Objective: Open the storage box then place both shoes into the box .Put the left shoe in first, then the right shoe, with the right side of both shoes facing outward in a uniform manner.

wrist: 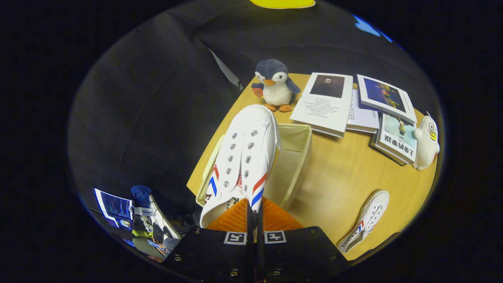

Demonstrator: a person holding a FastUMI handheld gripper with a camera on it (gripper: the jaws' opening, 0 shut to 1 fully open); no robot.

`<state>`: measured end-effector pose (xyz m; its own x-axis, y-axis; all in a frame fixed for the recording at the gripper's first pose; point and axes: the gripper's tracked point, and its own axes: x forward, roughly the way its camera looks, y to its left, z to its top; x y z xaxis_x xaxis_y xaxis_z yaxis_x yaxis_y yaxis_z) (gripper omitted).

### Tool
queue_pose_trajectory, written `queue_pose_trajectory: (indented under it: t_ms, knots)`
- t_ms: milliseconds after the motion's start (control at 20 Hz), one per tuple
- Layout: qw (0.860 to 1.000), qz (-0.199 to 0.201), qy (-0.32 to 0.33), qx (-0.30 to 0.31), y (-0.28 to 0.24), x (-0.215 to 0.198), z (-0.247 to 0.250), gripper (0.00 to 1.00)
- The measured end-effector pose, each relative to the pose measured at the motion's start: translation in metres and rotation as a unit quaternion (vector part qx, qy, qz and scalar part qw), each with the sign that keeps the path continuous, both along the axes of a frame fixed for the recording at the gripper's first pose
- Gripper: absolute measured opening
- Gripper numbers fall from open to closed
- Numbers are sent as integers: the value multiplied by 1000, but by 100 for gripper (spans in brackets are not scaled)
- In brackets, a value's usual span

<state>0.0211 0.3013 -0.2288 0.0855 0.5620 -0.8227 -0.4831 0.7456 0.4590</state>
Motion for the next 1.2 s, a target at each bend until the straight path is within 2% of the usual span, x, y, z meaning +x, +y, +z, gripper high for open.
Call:
queue_pose_trajectory:
  t_ms: [250,650,700,750,850,950,1200]
  knots:
    - [998,37,5,-49,21,1,-38,2]
    - [994,48,9,-98,39,12,-83,2]
    - [994,55,12,-98,40,9,-87,5]
    - [994,57,2,-98,40,10,-89,21]
    - [992,59,-26,-107,31,21,-75,64]
    - [993,48,-41,-98,26,25,-63,84]
    - [997,16,-55,-56,2,32,-20,85]
